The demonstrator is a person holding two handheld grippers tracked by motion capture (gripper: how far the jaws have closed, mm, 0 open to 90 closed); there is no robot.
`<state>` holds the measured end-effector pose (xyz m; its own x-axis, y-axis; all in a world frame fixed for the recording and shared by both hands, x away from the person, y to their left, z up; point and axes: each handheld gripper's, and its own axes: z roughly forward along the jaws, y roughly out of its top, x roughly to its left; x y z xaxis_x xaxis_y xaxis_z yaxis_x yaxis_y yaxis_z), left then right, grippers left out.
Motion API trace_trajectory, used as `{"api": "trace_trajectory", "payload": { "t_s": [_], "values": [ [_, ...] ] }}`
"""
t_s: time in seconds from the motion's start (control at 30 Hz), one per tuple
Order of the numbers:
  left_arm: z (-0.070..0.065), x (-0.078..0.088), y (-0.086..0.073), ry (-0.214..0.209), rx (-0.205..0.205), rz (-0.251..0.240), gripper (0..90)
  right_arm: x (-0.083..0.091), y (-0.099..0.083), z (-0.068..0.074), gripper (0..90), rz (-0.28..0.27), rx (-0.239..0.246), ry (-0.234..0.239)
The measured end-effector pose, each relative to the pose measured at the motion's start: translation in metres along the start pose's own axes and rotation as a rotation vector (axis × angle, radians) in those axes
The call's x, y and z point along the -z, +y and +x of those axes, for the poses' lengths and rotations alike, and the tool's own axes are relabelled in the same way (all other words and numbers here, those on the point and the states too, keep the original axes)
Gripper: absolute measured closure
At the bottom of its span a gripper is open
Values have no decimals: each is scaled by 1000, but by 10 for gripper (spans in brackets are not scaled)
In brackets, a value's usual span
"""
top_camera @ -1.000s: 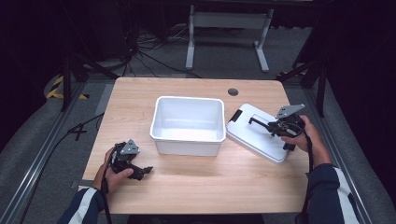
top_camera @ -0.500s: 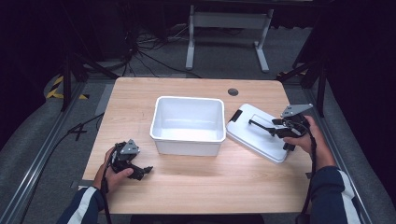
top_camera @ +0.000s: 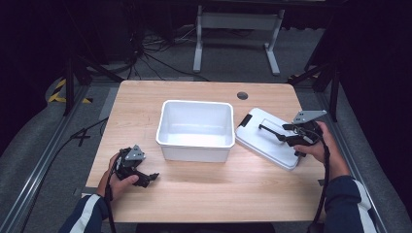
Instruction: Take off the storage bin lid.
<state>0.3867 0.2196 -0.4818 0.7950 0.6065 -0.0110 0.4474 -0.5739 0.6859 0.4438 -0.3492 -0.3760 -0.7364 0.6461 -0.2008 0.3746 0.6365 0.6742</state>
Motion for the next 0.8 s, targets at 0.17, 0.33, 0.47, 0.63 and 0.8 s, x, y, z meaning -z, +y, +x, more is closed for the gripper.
{"api": "trace_trajectory", "payload": {
  "t_s": [0.17,0.33,0.47,0.63,0.8],
  "values": [
    [0,0,0,0,0,0,2,3,-1,5,471,-1,-6,-3],
    [0,0,0,0,0,0,2,12,-2,14,447,-24,-4,-16],
    [0,0,0,0,0,0,2,18,-2,21,413,-30,-6,-31],
    [0,0,0,1,0,0,2,24,-5,26,389,-29,0,-43],
    [0,0,0,1,-4,1,3,33,-9,33,352,-35,-2,-64]
  ]
}}
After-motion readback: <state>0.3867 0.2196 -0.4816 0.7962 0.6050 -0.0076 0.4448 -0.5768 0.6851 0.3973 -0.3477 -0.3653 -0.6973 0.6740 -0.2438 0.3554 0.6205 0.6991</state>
